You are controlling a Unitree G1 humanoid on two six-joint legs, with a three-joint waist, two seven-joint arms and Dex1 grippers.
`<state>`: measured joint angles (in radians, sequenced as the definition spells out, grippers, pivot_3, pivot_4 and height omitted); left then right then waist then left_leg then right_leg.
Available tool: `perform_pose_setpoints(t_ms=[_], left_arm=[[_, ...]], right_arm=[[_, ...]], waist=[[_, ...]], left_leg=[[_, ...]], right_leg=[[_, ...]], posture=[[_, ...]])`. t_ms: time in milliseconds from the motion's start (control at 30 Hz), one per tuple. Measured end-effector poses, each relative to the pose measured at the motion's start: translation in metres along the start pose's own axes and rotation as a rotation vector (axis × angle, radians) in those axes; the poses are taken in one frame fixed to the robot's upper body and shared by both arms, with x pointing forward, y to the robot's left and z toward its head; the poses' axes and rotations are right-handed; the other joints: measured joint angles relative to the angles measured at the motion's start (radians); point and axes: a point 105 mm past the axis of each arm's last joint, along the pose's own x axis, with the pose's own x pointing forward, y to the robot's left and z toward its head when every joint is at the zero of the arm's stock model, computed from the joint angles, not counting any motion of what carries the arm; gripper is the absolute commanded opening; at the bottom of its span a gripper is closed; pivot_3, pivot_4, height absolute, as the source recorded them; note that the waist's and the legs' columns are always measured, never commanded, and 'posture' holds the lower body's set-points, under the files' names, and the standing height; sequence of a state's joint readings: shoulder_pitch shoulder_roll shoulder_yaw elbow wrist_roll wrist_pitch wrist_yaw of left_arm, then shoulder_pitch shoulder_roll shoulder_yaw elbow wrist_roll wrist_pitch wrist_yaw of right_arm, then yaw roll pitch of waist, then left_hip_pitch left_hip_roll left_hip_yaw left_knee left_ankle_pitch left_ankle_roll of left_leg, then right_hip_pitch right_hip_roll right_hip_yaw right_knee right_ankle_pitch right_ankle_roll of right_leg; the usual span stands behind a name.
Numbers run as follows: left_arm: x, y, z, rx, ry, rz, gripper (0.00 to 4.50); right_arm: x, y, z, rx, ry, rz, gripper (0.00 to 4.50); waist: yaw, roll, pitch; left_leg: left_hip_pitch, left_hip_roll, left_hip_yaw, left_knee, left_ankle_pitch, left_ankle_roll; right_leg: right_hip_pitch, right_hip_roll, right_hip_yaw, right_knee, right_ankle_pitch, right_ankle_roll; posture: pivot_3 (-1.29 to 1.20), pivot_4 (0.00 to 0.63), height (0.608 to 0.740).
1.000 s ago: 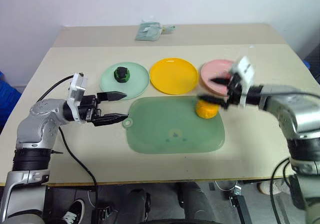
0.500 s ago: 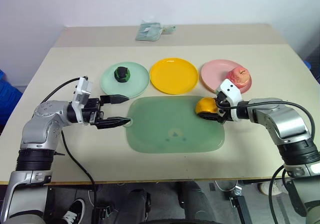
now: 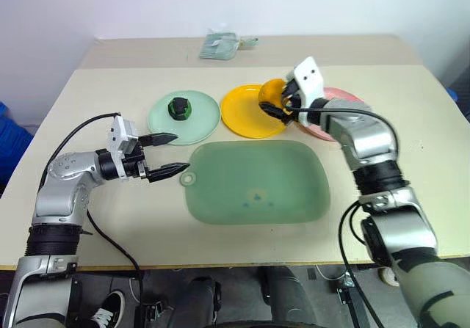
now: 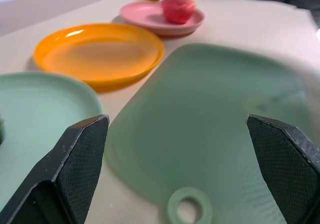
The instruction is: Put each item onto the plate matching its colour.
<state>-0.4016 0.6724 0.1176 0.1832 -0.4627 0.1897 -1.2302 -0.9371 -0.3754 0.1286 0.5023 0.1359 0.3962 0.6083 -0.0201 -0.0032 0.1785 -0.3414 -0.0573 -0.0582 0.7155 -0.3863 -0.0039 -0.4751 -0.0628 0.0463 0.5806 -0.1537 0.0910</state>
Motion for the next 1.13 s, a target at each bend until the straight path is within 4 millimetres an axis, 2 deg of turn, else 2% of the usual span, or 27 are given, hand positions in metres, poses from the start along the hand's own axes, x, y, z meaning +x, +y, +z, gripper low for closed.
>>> perform_pose_setpoints(t_ms=[67,100,200,300,433,500,600,767,933,1033,1133], left_arm=[[-0.003,0.000,0.000,0.006,-0.002,0.019,4.50],[-0.003,-0.001,0.002,0.013,-0.004,0.020,4.50],[-0.007,-0.007,0.000,0.011,-0.001,0.028,4.50],[-0.010,-0.013,0.001,0.005,-0.008,0.034,4.50],[-0.014,-0.014,0.009,0.010,-0.048,0.048,4.50],[-0.014,-0.015,0.016,0.009,-0.078,0.038,4.50],[-0.014,-0.017,0.022,0.012,-0.105,0.030,4.50],[-0.007,-0.021,0.020,-0.015,-0.122,-0.008,4.50],[0.016,-0.020,0.020,-0.052,-0.179,-0.075,4.50],[0.019,-0.018,0.019,-0.034,-0.186,-0.074,4.50],[0.020,-0.019,0.016,-0.036,-0.193,-0.068,4.50]], right_arm=[[0.013,0.008,-0.006,0.060,0.019,0.038,4.24],[0.016,0.008,-0.003,0.063,0.014,0.045,4.47],[0.020,-0.003,0.020,0.051,-0.057,0.008,4.47],[0.013,-0.018,0.045,0.054,-0.168,-0.035,4.47],[0.000,-0.011,0.054,0.048,-0.239,0.050,4.47],[-0.012,0.001,0.048,0.061,-0.247,0.147,4.47],[-0.036,0.017,0.019,0.112,-0.150,0.304,4.47],[-0.075,0.034,-0.025,0.067,0.026,0.392,4.47],[-0.095,0.029,-0.029,0.005,0.088,0.326,4.47],[-0.106,0.030,-0.037,-0.007,0.129,0.322,4.47],[-0.106,0.030,-0.036,-0.005,0.133,0.324,4.47]], waist=[[-0.006,0.000,0.000],[-0.008,0.001,0.000],[-0.021,0.001,0.001],[-0.027,0.001,0.001],[-0.027,0.001,0.001],[-0.023,0.001,0.001],[-0.018,0.001,0.001],[-0.019,0.001,0.001],[-0.019,0.001,0.000],[-0.021,0.000,0.000],[-0.023,0.000,0.000]], left_leg=[[-0.002,0.000,0.000,0.000,0.000,0.000],[-0.003,0.000,0.000,0.000,0.000,0.000],[-0.004,0.000,-0.001,0.000,0.000,0.000],[-0.004,0.000,-0.001,0.000,0.000,0.000],[-0.003,0.001,-0.001,0.000,0.001,-0.001],[-0.003,0.001,-0.002,0.000,0.001,-0.001],[-0.003,0.000,-0.002,0.001,0.000,0.000],[-0.002,0.000,-0.001,0.001,-0.001,0.001],[0.002,0.001,-0.001,0.001,0.000,0.001],[0.002,0.001,0.000,0.000,0.000,0.001],[0.002,0.001,0.000,0.000,0.000,0.001]], right_leg=[[-0.002,0.000,0.000,0.000,0.000,0.000],[-0.004,0.000,0.000,0.000,0.000,0.000],[-0.005,-0.001,-0.002,0.000,0.000,0.000],[-0.005,0.000,-0.002,0.000,0.000,0.000],[-0.004,0.000,-0.002,0.002,0.000,0.000],[-0.003,0.000,-0.003,0.002,0.000,0.000],[-0.002,-0.001,-0.003,0.001,0.000,0.000],[-0.001,-0.001,-0.003,0.000,0.000,0.000],[0.001,0.000,-0.002,0.000,0.000,0.000],[0.001,0.000,-0.002,0.000,0.000,0.000],[0.001,0.000,-0.001,-0.001,0.000,0.000]], posture=[[0.00,0.150,0.740],[0.00,0.150,0.740],[0.00,0.150,0.740],[0.00,0.150,0.740],[0.00,0.150,0.740],[0.00,0.150,0.740],[0.00,0.150,0.740],[0.00,0.150,0.740],[0.00,0.150,0.740],[0.00,0.150,0.740],[0.00,0.150,0.740]])
